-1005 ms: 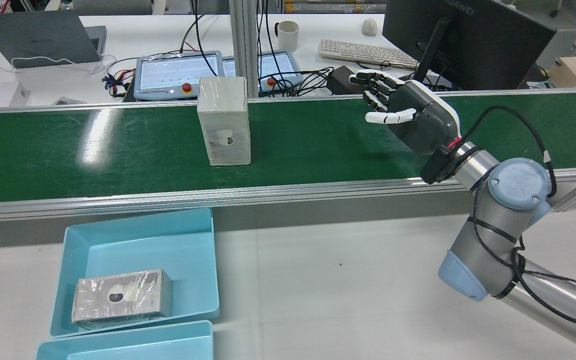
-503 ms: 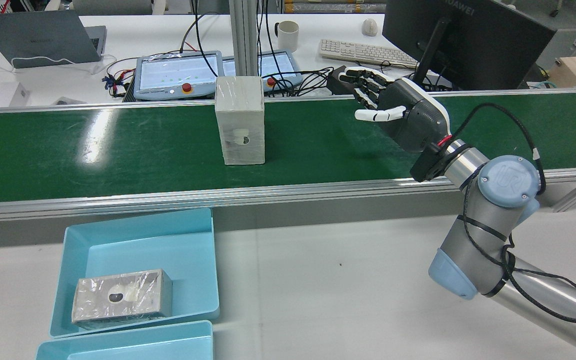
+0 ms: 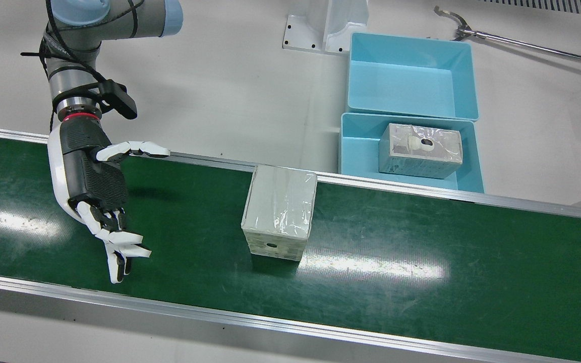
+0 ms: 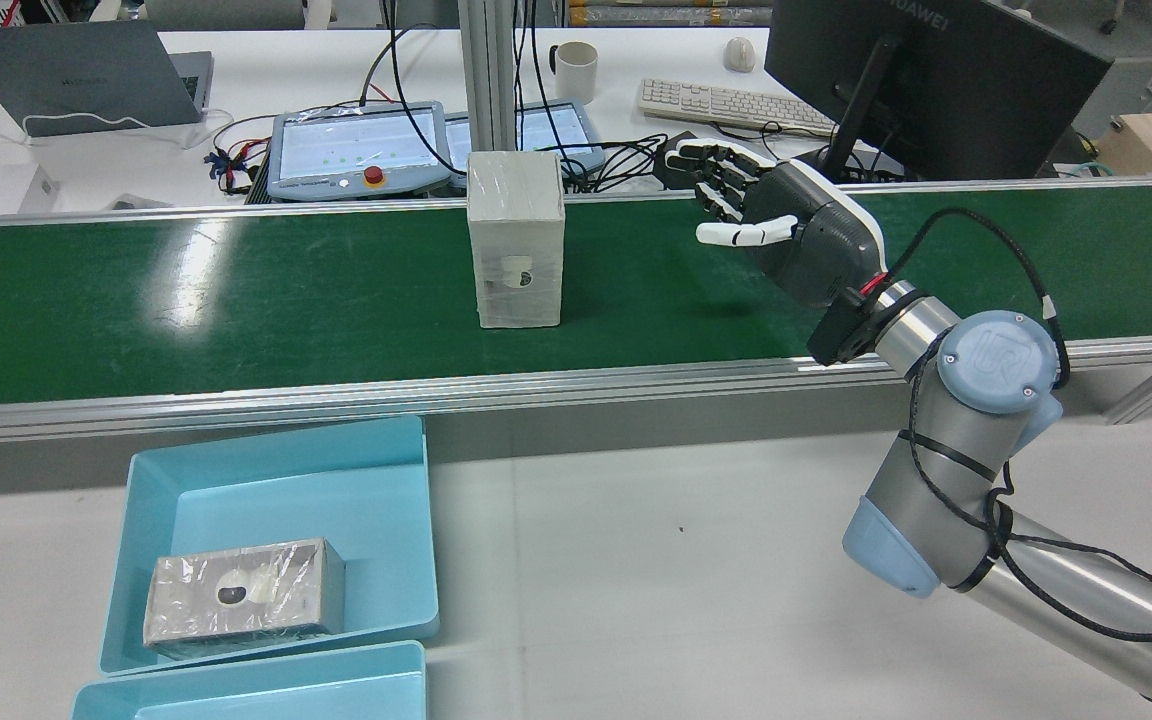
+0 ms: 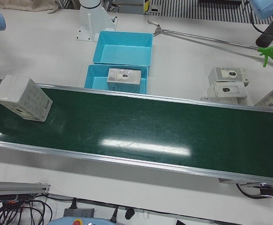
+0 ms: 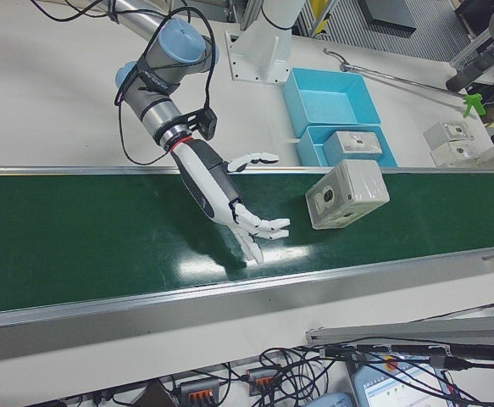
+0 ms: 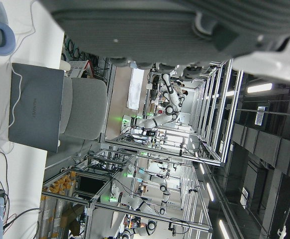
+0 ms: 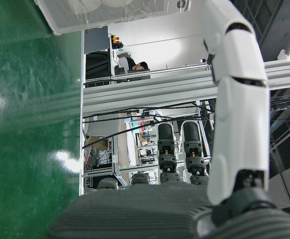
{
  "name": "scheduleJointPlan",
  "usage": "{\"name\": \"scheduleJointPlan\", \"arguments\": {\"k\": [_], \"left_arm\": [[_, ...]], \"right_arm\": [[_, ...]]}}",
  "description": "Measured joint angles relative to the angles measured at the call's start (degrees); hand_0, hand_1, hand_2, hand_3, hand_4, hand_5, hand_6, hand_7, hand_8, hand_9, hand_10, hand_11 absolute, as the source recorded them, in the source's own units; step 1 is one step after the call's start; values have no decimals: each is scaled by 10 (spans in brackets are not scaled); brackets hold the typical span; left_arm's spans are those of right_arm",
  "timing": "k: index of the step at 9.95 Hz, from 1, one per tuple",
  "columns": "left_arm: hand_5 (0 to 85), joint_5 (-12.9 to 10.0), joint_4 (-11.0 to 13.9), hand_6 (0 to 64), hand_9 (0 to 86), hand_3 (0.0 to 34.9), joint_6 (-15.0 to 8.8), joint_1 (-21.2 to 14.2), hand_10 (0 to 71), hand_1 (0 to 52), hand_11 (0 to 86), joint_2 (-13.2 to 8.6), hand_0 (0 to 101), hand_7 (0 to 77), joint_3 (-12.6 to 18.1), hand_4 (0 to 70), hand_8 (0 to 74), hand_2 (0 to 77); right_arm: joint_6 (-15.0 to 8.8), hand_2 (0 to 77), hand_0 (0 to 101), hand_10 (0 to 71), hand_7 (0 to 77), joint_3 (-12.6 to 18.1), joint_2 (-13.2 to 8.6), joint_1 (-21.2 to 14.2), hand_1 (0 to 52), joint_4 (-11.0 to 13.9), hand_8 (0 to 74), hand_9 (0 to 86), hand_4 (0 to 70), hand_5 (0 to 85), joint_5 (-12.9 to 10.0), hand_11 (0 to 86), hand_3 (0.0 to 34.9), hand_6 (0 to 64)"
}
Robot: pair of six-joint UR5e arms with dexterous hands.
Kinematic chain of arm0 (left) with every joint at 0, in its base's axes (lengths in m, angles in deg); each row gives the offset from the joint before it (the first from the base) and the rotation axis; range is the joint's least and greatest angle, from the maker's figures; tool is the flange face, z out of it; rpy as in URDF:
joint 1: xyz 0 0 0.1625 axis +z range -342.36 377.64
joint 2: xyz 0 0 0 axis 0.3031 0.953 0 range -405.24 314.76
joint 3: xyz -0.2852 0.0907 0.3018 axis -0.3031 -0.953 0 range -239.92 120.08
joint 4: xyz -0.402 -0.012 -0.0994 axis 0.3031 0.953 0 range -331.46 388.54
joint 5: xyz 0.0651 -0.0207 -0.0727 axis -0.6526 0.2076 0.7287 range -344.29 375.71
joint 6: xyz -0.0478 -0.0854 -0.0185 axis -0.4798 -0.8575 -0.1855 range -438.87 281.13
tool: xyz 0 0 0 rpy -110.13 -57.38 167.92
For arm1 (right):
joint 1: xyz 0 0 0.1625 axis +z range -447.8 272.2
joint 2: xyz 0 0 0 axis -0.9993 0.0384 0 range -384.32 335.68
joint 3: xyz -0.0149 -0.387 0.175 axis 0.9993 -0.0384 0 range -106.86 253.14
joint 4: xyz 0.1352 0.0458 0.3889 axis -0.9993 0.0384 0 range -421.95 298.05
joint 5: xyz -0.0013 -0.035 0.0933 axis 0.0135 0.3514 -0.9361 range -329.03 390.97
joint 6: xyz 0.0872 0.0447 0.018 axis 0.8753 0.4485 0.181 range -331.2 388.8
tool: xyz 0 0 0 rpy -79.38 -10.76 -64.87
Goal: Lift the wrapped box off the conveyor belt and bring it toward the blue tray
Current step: 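Lower the right hand beside the box as it arrives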
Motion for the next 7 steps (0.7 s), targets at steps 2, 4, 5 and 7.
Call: {"name": "scheduleJointPlan", "arguments": {"k": [2,4,5,7], "left_arm": [[11,0,0,0,0,0,0,0,5,0,0,0,0,5,0,0,5,11],[11,0,0,0,0,0,0,0,5,0,0,0,0,5,0,0,5,5],[11,0,0,0,0,0,0,0,5,0,0,0,0,5,0,0,5,5],[11,0,0,0,0,0,0,0,0,0,5,0,0,5,0,0,5,11]], "right_arm": [[0,207,480,0,224,-1,-1,-1,164,0,0,38,98,267,0,16,88,49],[0,207,481,0,224,-1,-1,-2,164,0,0,38,125,267,0,16,86,49],[0,207,481,0,224,-1,-1,-3,164,0,0,38,131,267,0,16,88,49],[0,202,482,0,218,-1,-1,-7,175,0,0,38,115,267,1,16,105,49]]}}
